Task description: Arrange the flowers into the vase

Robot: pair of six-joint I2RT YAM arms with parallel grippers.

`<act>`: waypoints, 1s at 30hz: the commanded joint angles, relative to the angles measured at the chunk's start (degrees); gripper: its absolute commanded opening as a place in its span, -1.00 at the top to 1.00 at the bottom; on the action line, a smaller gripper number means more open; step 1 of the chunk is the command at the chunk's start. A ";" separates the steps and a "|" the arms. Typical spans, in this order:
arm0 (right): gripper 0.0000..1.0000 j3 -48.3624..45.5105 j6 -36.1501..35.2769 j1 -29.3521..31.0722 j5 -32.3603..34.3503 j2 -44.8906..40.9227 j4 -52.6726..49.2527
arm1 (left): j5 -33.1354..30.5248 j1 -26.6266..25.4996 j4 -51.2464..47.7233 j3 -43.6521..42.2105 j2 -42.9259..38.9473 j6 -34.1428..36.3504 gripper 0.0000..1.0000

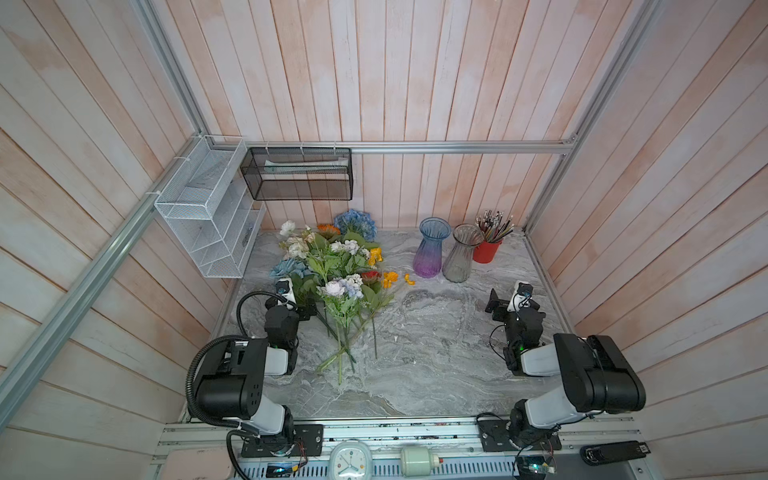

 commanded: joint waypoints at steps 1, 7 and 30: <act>-0.96 0.81 -0.23 0.14 1.10 -0.62 0.29 | 0.46 0.15 1.46 0.51 0.41 0.11 -1.00; -0.96 0.85 -0.21 0.22 1.11 -0.62 0.25 | 0.46 0.17 1.50 0.50 0.27 0.12 -0.99; -0.96 -0.13 -0.37 0.24 1.64 -4.79 -0.58 | -1.07 0.15 -0.25 0.40 -2.87 -0.55 -1.00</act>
